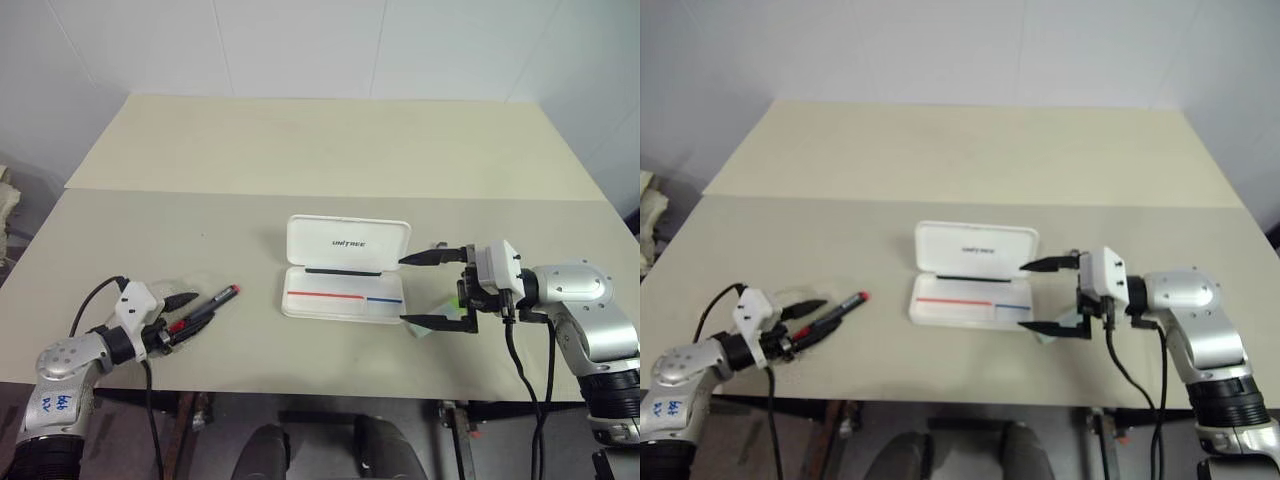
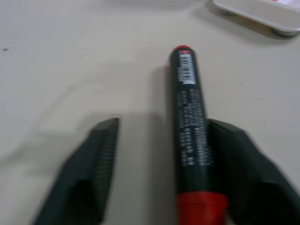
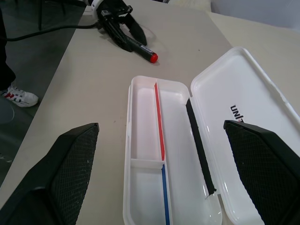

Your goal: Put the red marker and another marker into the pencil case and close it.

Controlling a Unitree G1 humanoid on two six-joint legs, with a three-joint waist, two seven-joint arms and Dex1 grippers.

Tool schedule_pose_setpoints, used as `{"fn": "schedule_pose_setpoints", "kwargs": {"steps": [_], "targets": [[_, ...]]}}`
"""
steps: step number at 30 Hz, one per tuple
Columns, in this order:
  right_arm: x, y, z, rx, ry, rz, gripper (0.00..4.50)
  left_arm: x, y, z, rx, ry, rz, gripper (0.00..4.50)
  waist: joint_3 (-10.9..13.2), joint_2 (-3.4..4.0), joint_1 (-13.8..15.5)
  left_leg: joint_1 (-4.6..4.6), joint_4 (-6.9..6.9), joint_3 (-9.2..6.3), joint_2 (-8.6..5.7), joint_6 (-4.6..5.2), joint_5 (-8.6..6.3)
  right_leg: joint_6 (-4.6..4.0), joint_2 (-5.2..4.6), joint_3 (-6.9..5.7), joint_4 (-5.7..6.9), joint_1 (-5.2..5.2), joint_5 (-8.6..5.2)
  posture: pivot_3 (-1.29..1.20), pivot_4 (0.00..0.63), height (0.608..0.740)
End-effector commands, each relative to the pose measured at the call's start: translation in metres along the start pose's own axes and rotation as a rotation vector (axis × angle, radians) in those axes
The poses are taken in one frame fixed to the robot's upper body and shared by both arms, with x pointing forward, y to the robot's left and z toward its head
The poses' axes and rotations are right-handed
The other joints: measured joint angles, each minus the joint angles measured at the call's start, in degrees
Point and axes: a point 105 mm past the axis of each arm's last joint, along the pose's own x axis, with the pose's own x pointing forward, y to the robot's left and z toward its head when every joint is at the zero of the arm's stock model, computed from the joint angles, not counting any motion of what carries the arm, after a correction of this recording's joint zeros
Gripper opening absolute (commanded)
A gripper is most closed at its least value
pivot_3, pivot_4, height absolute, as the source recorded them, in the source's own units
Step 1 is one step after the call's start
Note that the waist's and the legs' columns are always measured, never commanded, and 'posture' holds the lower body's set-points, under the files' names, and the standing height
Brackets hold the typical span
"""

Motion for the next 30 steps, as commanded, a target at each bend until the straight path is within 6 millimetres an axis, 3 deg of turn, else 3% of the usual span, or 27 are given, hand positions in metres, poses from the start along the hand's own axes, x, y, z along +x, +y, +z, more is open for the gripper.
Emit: {"fn": "schedule_pose_setpoints", "kwargs": {"steps": [1,3,4,6,9,16,19,25,30], "targets": [[-0.002,-0.005,0.015,-0.051,-0.039,-0.025,4.5,-0.001,-0.006,-0.013,-0.022,0.07,-0.005,1.45,0.0,0.0,0.0,0.0,0.0,0.0,0.0,0.0,0.0,0.0,0.0,0.0,0.0,0.0,0.0,0.0,0.15,0.74],[0.0,-0.005,0.016,-0.053,-0.046,-0.026,4.5,-0.001,-0.006,-0.011,-0.016,0.073,0.007,0.76,0.0,0.0,0.0,0.01,0.0,0.0,0.01,0.0,0.0,-0.01,0.0,0.01,0.0,0.0,0.01,0.0,0.15,0.74],[0.001,-0.005,0.017,-0.054,-0.049,-0.026,4.5,-0.001,-0.006,-0.01,-0.014,0.072,0.013,0.67,0.0,0.0,-0.1,0.0,-0.01,-0.01,0.02,0.0,0.01,-0.02,0.01,0.0,-0.01,-0.01,0.01,0.0,0.15,0.74],[0.002,-0.005,0.017,-0.055,-0.052,-0.026,4.5,0.0,-0.006,-0.007,-0.004,0.065,0.023,0.68,0.0,0.0,-0.1,0.0,-0.01,-0.02,0.03,0.0,0.01,-0.03,0.02,0.0,-0.01,-0.01,0.01,0.0,0.15,0.74],[0.004,-0.006,0.017,-0.055,-0.054,-0.026,4.5,0.007,-0.011,0.013,0.029,-0.012,0.012,0.68,0.0,0.0,0.0,-0.03,0.0,-0.02,0.02,0.0,0.01,-0.03,0.0,0.0,-0.05,-0.01,0.01,0.0,0.15,0.74],[0.003,-0.005,0.013,-0.04,-0.051,-0.052,4.5,0.014,-0.027,0.08,0.139,-0.282,-0.098,0.68,0.1,-0.08,-0.2,-0.21,-0.11,0.01,0.05,-0.09,-0.05,0.01,0.01,0.0,-0.14,-0.18,0.03,0.0,0.15,0.74],[0.001,-0.003,0.01,-0.029,-0.05,-0.08,4.5,0.027,-0.045,0.1,0.26,-0.285,-0.258,0.68,0.1,-0.09,-0.1,-0.22,-0.2,0.0,0.07,-0.13,-0.08,0.05,0.08,-0.04,-0.15,-0.23,0.04,0.0,0.15,0.74],[-0.002,0.002,0.011,-0.023,-0.045,-0.136,4.5,0.061,-0.057,0.118,0.332,-0.298,-0.403,0.68,0.1,-0.11,-0.3,-0.23,-0.14,0.1,0.06,-0.13,-0.08,0.12,0.17,0.01,-0.16,-0.23,0.07,0.0,0.15,0.74],[-0.006,0.008,0.013,-0.024,-0.036,-0.188,4.5,0.097,-0.062,0.121,0.376,-0.279,-0.491,0.68,0.1,-0.15,-0.2,-0.2,0.02,0.06,0.03,-0.11,-0.07,0.16,0.25,0.01,-0.13,-0.12,0.09,0.0,0.15,0.74]]}}
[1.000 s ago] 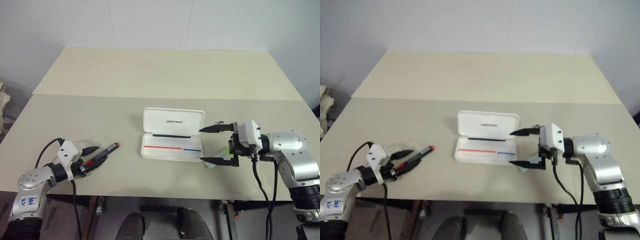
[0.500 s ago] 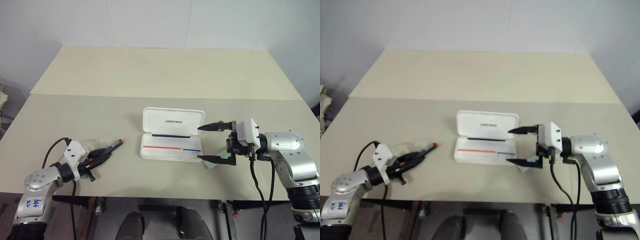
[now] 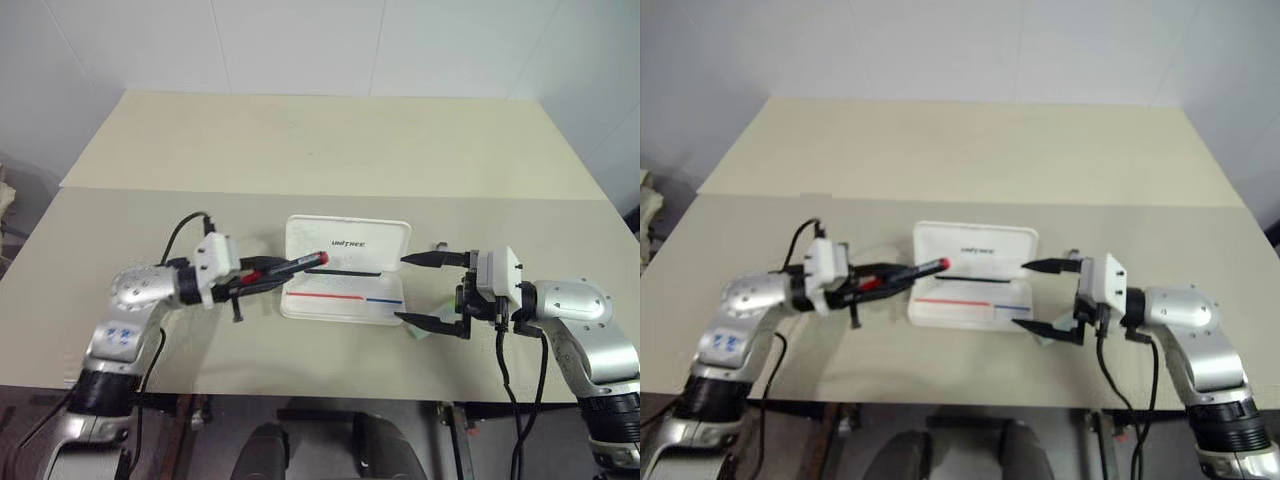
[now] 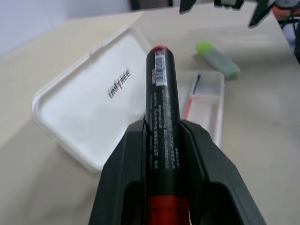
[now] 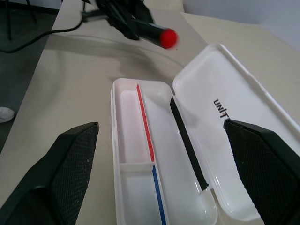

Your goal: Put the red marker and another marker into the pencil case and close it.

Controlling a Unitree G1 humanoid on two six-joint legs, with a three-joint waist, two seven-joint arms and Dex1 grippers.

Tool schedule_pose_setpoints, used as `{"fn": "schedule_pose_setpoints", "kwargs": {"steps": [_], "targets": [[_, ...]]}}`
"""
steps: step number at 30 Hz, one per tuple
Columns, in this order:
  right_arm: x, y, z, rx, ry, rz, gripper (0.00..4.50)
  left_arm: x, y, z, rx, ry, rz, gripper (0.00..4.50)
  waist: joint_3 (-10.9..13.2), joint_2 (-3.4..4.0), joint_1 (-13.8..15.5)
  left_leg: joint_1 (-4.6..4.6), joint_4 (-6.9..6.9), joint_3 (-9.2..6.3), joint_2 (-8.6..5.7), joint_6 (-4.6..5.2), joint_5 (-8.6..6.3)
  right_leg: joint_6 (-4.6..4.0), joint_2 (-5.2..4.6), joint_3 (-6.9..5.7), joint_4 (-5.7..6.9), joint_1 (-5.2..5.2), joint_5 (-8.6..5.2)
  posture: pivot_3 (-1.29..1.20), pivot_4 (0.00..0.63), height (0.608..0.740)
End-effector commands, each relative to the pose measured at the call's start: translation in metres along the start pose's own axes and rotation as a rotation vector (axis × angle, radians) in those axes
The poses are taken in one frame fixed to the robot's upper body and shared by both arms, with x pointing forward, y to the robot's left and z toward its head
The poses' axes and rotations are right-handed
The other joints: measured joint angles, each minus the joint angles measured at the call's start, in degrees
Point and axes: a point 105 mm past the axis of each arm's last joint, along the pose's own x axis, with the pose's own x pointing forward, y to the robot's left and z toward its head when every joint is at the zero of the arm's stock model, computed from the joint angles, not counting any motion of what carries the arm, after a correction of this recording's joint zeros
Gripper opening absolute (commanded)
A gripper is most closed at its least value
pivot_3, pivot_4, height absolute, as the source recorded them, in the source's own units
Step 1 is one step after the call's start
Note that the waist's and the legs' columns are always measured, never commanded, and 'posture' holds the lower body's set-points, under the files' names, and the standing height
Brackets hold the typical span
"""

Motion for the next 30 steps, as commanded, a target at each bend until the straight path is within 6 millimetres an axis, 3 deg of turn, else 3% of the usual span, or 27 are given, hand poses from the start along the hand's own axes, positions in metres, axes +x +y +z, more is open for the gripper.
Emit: {"fn": "schedule_pose_setpoints", "kwargs": {"steps": [1,8,16,27,30], "targets": [[-0.008,-0.001,0.014,-0.044,-0.011,-0.062,4.5,0.022,0.002,-0.007,0.047,0.022,-0.077,0.68,0.0,-0.03,-0.1,-0.02,0.0,0.02,-0.01,0.0,0.0,0.0,0.0,0.02,-0.01,0.0,0.0,0.0,0.15,0.74],[-0.018,0.01,0.02,-0.038,0.011,-0.181,4.5,0.062,0.002,-0.02,0.082,0.029,-0.209,0.68,0.1,-0.1,0.0,-0.05,-0.03,0.02,-0.01,0.02,-0.01,0.62,0.02,0.04,-0.02,-0.04,0.28,0.0,0.15,0.74],[-0.024,0.017,0.024,-0.029,0.026,-0.26,4.5,0.08,0.004,-0.025,0.083,0.02,-0.248,0.68,0.1,-0.15,0.0,-0.06,0.01,0.04,-0.01,0.06,-0.03,0.68,0.04,0.07,-0.02,-0.04,0.29,0.0,0.15,0.74],[-0.023,0.02,0.024,-0.012,0.025,-0.271,4.5,0.086,-0.001,-0.021,0.057,-0.023,-0.243,4.35,0.1,-0.19,0.1,-0.12,0.02,0.0,-0.02,0.06,-0.03,0.72,0.05,0.06,-0.04,-0.05,0.3,0.0,0.15,0.74],[-0.022,0.018,0.022,-0.006,0.022,-0.247,4.5,0.082,-0.004,-0.017,0.047,-0.051,-0.25,4.46,0.1,-0.19,0.0,-0.12,0.03,0.0,-0.02,0.06,-0.03,0.72,0.05,0.06,-0.05,-0.05,0.3,0.0,0.15,0.74]]}}
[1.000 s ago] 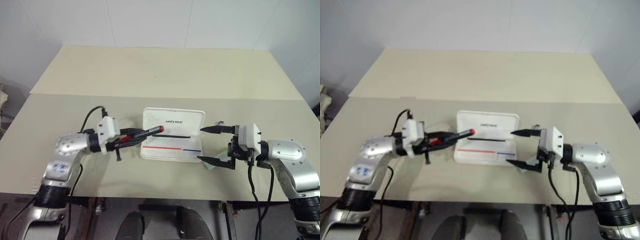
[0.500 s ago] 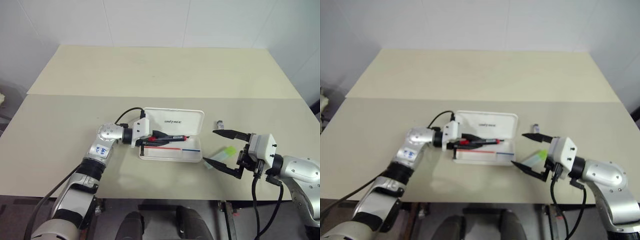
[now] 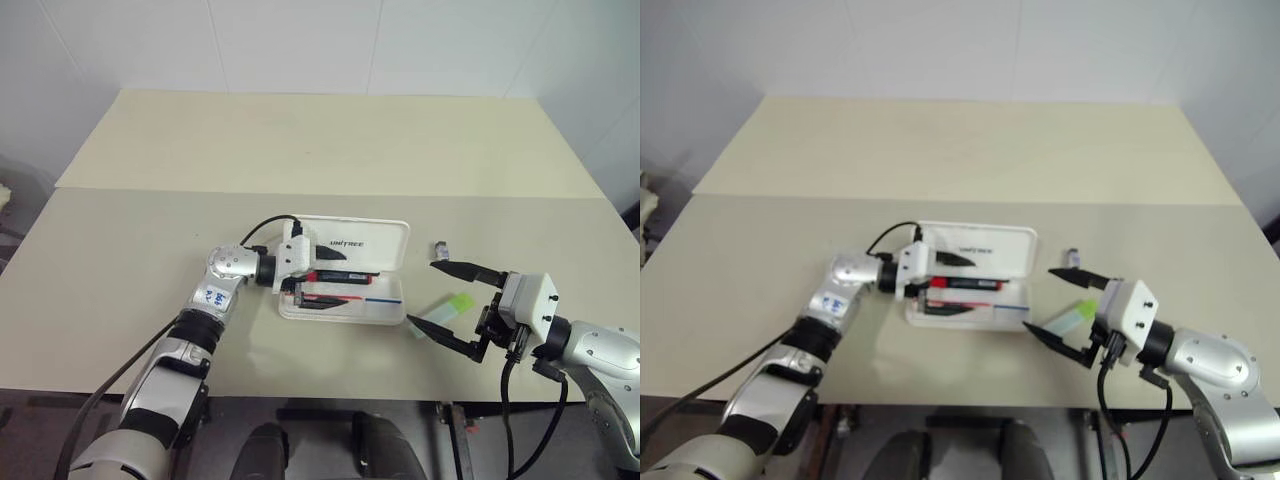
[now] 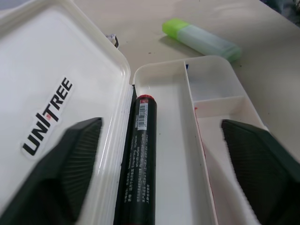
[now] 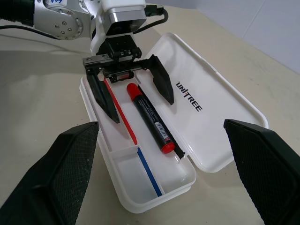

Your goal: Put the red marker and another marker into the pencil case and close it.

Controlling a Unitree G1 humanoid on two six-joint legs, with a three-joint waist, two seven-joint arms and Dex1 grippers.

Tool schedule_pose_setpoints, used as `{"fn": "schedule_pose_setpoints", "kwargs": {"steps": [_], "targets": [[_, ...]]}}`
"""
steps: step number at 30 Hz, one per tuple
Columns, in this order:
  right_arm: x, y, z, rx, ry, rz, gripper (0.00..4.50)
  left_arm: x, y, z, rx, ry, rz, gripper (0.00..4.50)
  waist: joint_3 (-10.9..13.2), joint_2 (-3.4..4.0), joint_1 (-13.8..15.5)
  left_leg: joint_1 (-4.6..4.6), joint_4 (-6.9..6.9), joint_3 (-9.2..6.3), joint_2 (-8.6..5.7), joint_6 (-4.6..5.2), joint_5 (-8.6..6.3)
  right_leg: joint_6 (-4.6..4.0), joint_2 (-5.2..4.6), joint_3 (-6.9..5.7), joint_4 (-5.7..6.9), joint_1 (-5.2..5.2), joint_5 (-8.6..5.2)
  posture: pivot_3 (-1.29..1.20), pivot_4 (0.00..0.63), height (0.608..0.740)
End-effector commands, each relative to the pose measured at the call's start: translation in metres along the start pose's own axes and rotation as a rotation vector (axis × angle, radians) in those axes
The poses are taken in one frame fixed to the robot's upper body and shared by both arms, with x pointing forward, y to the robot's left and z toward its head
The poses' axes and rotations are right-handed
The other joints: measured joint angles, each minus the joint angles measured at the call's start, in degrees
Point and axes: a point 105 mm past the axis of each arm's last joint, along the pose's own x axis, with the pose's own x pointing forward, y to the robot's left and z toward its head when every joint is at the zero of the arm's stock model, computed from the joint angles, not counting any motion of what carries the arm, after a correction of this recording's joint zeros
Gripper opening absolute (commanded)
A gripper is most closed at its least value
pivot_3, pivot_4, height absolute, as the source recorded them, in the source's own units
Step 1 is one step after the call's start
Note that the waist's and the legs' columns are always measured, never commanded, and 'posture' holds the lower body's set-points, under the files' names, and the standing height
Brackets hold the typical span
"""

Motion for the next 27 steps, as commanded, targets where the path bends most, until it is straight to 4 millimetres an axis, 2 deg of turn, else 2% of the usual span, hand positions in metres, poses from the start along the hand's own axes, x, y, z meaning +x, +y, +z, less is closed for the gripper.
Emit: {"fn": "schedule_pose_setpoints", "kwargs": {"steps": [1,7,11,15,19,24,27], "targets": [[0.001,-0.004,0.009,-0.017,-0.03,0.057,4.5,-0.006,-0.003,0.02,0.023,-0.089,0.005,4.46,0.0,0.0,-0.1,0.0,0.0,0.0,0.0,0.0,0.0,0.0,0.0,0.0,0.0,0.0,0.0,0.0,0.15,0.74],[-0.003,-0.012,-0.002,-0.018,0.058,0.284,4.5,-0.025,-0.013,0.037,0.032,-0.135,0.011,4.46,0.0,-0.02,-0.1,0.09,-0.01,0.02,0.03,0.02,0.01,-0.02,0.01,0.04,0.06,0.01,-0.01,0.0,0.15,0.74],[-0.004,-0.02,-0.012,-0.038,0.125,0.46,4.5,-0.047,-0.023,0.047,0.042,-0.132,0.03,4.46,0.0,0.01,-0.4,0.12,-0.01,0.09,0.05,0.02,0.01,-0.07,0.02,0.09,0.06,0.02,-0.04,0.0,0.15,0.74],[-0.001,-0.027,-0.02,-0.053,0.149,0.559,4.5,-0.065,-0.032,0.051,0.043,-0.102,0.044,4.46,0.0,0.02,-0.2,0.14,-0.05,0.08,0.07,0.03,0.0,-0.01,0.03,0.07,0.1,0.0,-0.01,0.0,0.15,0.74],[0.01,-0.035,-0.046,-0.116,0.234,0.702,4.5,-0.104,-0.05,0.05,0.029,-0.001,0.101,4.46,0.1,-0.01,-1.4,0.18,-0.06,0.19,0.09,0.03,-0.01,-0.08,0.02,0.13,0.1,-0.02,-0.05,0.0,0.15,0.74],[0.014,-0.047,-0.074,-0.173,0.335,0.76,4.5,-0.132,-0.066,0.046,-0.014,0.088,0.174,4.46,0.2,0.15,-1.6,0.15,-0.09,0.19,0.08,0.04,-0.01,-0.35,-0.1,0.11,0.08,-0.05,-0.2,0.0,0.15,0.74],[0.013,-0.054,-0.089,-0.193,0.404,0.783,4.5,-0.141,-0.071,0.047,-0.027,0.115,0.218,4.46,0.3,0.18,-1.6,0.15,-0.09,0.32,0.07,0.06,-0.02,-0.4,-0.12,0.2,0.07,-0.08,-0.23,0.0,0.15,0.74]]}}
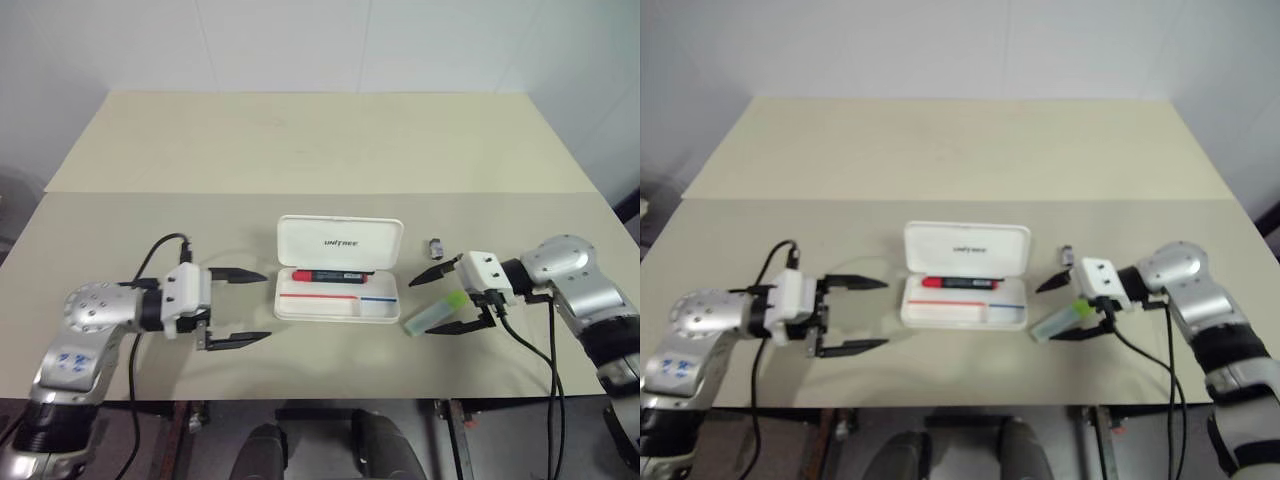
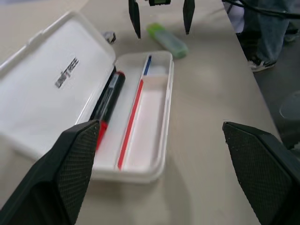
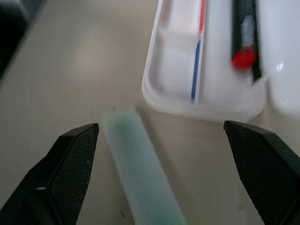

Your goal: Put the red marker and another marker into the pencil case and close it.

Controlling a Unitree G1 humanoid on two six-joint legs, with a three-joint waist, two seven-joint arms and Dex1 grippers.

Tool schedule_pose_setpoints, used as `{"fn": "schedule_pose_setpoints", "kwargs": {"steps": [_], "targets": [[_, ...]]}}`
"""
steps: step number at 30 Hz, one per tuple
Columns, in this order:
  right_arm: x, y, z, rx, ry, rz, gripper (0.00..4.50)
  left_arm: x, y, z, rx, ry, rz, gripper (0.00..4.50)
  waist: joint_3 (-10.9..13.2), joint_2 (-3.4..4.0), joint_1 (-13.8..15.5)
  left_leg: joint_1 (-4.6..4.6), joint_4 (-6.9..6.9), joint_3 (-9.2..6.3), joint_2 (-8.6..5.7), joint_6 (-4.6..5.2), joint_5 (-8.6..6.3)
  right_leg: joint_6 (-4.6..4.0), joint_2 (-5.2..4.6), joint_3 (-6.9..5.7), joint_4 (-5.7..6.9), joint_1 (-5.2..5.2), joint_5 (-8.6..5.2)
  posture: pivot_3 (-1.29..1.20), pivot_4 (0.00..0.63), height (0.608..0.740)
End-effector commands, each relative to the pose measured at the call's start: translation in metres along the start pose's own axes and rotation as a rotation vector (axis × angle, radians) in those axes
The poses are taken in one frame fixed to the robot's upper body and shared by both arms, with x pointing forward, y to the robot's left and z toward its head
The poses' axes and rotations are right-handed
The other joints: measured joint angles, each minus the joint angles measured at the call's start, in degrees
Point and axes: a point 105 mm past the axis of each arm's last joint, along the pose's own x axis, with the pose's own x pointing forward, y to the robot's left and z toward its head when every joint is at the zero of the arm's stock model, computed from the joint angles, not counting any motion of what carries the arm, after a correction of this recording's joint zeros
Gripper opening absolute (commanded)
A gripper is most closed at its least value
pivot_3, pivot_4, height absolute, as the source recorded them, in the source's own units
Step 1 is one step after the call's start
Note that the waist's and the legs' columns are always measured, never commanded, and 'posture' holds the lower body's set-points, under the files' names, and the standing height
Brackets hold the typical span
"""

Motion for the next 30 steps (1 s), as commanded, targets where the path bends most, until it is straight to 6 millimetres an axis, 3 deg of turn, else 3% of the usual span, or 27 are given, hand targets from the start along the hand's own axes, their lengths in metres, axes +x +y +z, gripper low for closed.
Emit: {"fn": "schedule_pose_setpoints", "kwargs": {"steps": [1,6,9,13,18,24,30], "targets": [[-0.004,0.002,-0.015,-0.043,0.091,0.092,4.5,-0.01,-0.001,0.013,0.039,0.001,0.059,4.46,0.0,-0.01,-0.1,0.0,0.01,0.01,0.0,0.01,-0.01,-0.04,0.0,0.0,0.0,-0.01,-0.02,0.0,0.15,0.74],[-0.006,0.002,-0.03,-0.055,0.183,0.141,4.5,-0.016,-0.007,0.014,0.026,0.021,0.107,4.46,0.0,-0.07,-0.2,0.11,0.11,0.06,0.01,0.01,0.0,-0.12,0.01,0.05,0.02,0.1,-0.04,0.0,0.15,0.74],[-0.009,0.005,-0.036,-0.061,0.222,0.162,3.94,-0.017,-0.01,0.013,0.021,0.026,0.12,4.5,0.0,-0.16,-0.2,0.29,0.18,0.18,-0.01,0.03,0.01,-0.43,0.0,0.18,-0.02,0.26,-0.03,0.0,0.15,0.74],[-0.01,0.007,-0.036,-0.081,0.223,0.175,2.7,-0.016,-0.009,0.012,0.024,0.02,0.13,4.5,0.0,-0.29,-0.1,1.02,0.19,0.15,-0.03,0.12,0.07,-0.6,-0.05,0.17,-0.46,1.22,0.02,0.0,0.15,0.74],[-0.005,0.006,-0.03,-0.118,0.173,0.163,1.12,-0.01,-0.004,0.013,0.036,0.003,0.111,4.5,0.0,-0.4,-0.3,1.17,0.19,0.37,-0.02,0.2,0.12,-0.8,-0.04,0.43,-0.51,1.31,0.14,0.0,0.15,0.74],[-0.005,0.01,-0.027,-0.136,0.147,0.159,1.1,-0.005,0.001,0.01,0.041,-0.008,0.089,4.5,0.0,-0.42,-0.2,1.09,0.0,0.6,0.03,0.17,0.1,-0.78,0.01,0.55,-0.21,0.89,0.14,0.0,0.15,0.74],[-0.029,0.009,-0.024,-0.118,0.145,0.071,1.1,0.002,0.01,0.007,0.046,-0.029,0.062,4.5,0.0,-0.3,0.1,0.97,0.0,0.64,-0.02,0.21,0.02,-0.75,-0.04,0.57,-0.28,0.84,0.11,0.0,0.15,0.74]]}}
